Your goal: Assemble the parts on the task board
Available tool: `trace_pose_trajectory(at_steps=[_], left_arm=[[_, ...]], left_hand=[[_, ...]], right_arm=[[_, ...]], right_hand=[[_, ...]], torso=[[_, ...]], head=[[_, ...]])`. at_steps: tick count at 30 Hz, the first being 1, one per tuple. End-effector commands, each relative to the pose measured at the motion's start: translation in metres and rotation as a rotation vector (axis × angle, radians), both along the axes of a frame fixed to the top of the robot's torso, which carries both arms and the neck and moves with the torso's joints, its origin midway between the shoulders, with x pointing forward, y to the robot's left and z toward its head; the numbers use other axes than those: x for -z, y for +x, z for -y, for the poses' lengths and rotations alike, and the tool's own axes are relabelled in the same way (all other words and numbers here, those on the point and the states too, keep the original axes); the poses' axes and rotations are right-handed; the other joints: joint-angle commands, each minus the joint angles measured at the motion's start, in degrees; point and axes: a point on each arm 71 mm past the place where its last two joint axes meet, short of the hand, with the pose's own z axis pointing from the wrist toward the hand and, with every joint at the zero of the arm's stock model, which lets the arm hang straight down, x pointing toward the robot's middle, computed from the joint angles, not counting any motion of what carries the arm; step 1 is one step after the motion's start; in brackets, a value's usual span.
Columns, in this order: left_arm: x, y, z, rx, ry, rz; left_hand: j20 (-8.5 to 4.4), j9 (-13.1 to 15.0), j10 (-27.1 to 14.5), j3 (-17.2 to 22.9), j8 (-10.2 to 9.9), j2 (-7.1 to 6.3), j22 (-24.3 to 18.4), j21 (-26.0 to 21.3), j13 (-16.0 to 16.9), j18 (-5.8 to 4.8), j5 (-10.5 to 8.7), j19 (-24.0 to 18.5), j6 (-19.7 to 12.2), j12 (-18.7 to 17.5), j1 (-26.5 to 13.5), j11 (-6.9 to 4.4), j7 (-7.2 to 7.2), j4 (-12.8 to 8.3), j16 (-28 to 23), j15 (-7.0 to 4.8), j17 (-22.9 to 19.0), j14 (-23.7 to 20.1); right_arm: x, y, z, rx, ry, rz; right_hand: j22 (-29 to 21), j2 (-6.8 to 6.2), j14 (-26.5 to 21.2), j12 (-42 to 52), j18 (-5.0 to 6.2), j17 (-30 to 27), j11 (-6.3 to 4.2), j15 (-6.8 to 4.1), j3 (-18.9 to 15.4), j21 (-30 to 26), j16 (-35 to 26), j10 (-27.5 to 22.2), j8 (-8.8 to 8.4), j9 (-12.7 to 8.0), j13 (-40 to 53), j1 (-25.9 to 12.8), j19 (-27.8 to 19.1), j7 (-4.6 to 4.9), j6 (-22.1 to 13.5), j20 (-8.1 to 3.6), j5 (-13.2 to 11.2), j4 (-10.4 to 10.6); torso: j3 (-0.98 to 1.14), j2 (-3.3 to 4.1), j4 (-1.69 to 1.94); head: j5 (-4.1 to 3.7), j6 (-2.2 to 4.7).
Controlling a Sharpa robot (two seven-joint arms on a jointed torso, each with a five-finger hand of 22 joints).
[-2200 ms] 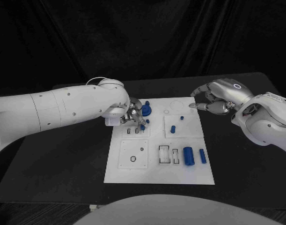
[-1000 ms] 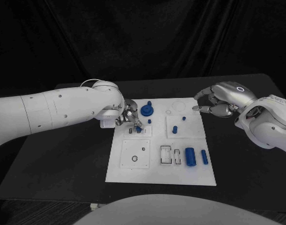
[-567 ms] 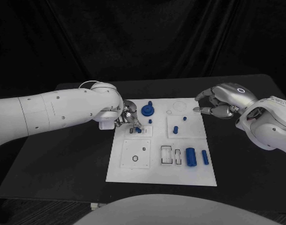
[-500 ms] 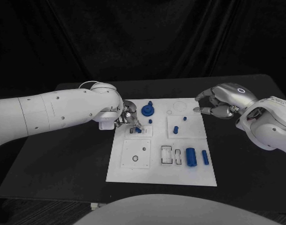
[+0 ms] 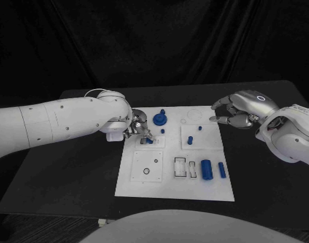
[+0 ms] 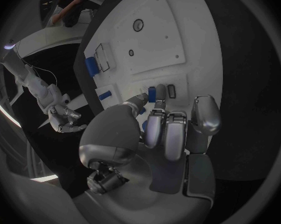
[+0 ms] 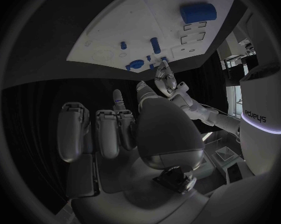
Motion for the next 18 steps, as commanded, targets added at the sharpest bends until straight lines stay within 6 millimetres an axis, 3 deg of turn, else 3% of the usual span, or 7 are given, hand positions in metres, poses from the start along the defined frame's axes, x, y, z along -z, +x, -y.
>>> trace_pose_trajectory(at_steps=[1,6,9,11,15,18], left_arm=[[0.0024,-0.0012,0.0009,0.001,-0.004,-0.005],[0.0039,-0.0014,0.0019,0.005,-0.005,-0.009],[0.0045,-0.0016,0.0024,0.008,-0.007,-0.011],[0.0049,-0.0017,0.0027,0.009,-0.007,-0.012],[0.0054,-0.0018,0.0028,0.009,-0.008,-0.013],[0.0058,-0.0017,0.0026,0.009,-0.008,-0.014]], left_hand=[[-0.07,0.0,-0.5,0.6,-0.6,0.03,-0.1,-0.4,6.3,0.92,-0.36,-0.5,0.4,-0.3,-0.9,-0.01,0.30,0.1,-0.4,0.31,10.5,2.8],[0.24,-0.1,-0.6,-0.2,-1.9,-0.43,0.0,-0.8,6.1,0.94,-7.01,-0.6,1.0,-0.5,-4.0,0.33,0.66,2.1,-0.5,0.64,10.3,2.7],[0.39,-0.4,-0.7,-1.3,-2.9,-0.72,0.0,-1.0,6.0,0.96,-8.46,-0.6,0.9,-0.6,-5.4,0.55,0.94,3.3,-0.6,0.81,10.2,2.6],[0.57,-0.8,-0.7,-2.6,-3.8,-1.07,0.1,-1.2,5.9,0.97,-10.75,-0.6,1.1,-0.7,-6.6,0.76,1.15,4.4,-0.6,0.99,10.2,2.6],[0.74,-1.0,-0.7,-4.7,-4.6,-1.38,0.3,-1.4,5.9,1.00,-13.59,-0.6,1.7,-0.7,-8.6,0.88,1.24,6.4,-0.6,1.13,10.2,2.6],[0.76,-0.6,-0.7,-6.3,-4.4,-1.67,0.5,-1.5,6.0,1.01,-14.17,-0.5,2.9,-0.6,-10.0,0.77,1.02,7.7,-0.6,1.08,10.4,2.7]], right_arm=[[0.0018,0.0006,0.0015,0.019,-0.008,-0.010],[0.0025,0.0007,0.0014,0.020,-0.011,-0.014],[0.0030,0.0006,0.0016,0.021,-0.012,-0.016],[0.0033,0.0006,0.0018,0.022,-0.013,-0.018],[0.0042,0.0005,0.0019,0.023,-0.015,-0.021],[0.0049,0.0005,0.0019,0.023,-0.017,-0.024]], right_hand=[[11.9,0.48,4.4,-0.4,0.17,7.3,0.35,0.41,0.1,-0.4,-0.2,1.6,-0.18,-0.1,7.6,0.2,1.8,-0.05,0.4,0.49,0.3,-0.4],[11.8,0.49,4.4,-0.5,0.19,7.3,0.35,0.41,0.0,-0.4,-0.2,1.5,-0.19,-0.1,7.5,0.2,1.7,-0.05,0.4,0.49,0.3,-0.4],[11.8,0.49,4.4,-0.5,0.19,7.3,0.35,0.41,0.0,-0.4,-0.2,1.5,-0.19,-0.1,7.5,0.2,1.7,-0.05,0.4,0.49,0.3,-0.4],[11.8,0.50,4.4,-0.6,0.20,7.3,0.35,0.41,0.0,-0.5,-0.2,1.4,-0.18,-0.1,7.4,0.2,1.7,-0.05,0.4,0.50,0.3,-0.5],[11.8,0.50,4.4,-0.7,0.21,7.3,0.35,0.41,0.0,-0.5,-0.2,1.4,-0.19,-0.2,7.2,0.3,1.7,-0.05,0.4,0.50,0.3,-0.5],[11.8,0.51,4.4,-0.7,0.22,7.2,0.35,0.41,0.0,-0.6,-0.2,1.3,-0.19,-0.2,7.2,0.3,1.7,-0.05,0.5,0.50,0.4,-0.6]], torso=[[0.01,0.04,-0.07],[0.00,0.05,-0.15],[-0.01,0.04,-0.10],[0.01,0.03,-0.06],[0.00,0.05,-0.07],[-0.03,0.03,-0.10]], head=[[0.01,-0.01],[0.12,-0.01],[0.09,-0.01],[0.10,-0.01],[0.10,-0.01],[0.10,-0.01]])
